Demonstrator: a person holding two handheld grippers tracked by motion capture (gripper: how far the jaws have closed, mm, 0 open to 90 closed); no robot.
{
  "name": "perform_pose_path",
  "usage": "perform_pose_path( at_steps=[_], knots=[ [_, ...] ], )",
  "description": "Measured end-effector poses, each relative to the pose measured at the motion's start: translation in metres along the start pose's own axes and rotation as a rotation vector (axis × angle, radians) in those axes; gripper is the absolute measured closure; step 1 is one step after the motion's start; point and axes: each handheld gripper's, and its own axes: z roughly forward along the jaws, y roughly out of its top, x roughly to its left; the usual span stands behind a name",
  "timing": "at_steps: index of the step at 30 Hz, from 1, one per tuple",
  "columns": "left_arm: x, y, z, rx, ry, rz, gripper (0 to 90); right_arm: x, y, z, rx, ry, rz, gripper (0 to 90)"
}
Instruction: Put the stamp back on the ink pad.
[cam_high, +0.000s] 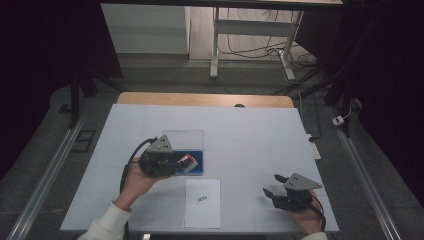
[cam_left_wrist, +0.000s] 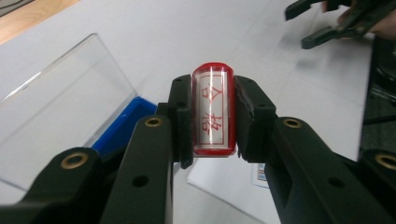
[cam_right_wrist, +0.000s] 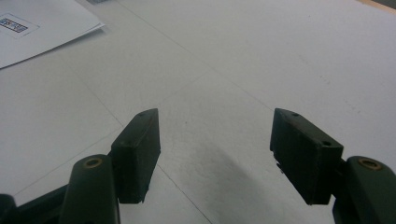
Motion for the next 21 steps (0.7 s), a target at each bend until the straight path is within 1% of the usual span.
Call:
perform_pose_path(
  at_steps=[6,11,15,17,21],
  knots=[
    [0.006,-0.001,0.004,0.008,0.025,-0.011,70.2,0.0,0.0,0.0,-0.001,0.0,0.004,32.7],
    [0.014,-0.002,0.009,0.017,0.05,-0.017,70.2,0.0,0.0,0.0,0.001,-0.001,-0.005,32.6],
    [0.026,-0.004,0.019,0.039,0.065,-0.022,70.2,-0.001,0.0,0.0,-0.006,-0.002,0.004,32.7],
    [0.032,-0.005,0.025,0.053,0.071,-0.031,70.2,-0.001,0.0,-0.001,-0.005,-0.003,0.007,32.7],
    [0.045,-0.008,0.036,0.099,0.08,-0.046,70.2,-0.003,-0.003,-0.001,-0.005,-0.007,0.017,32.7]
  ],
)
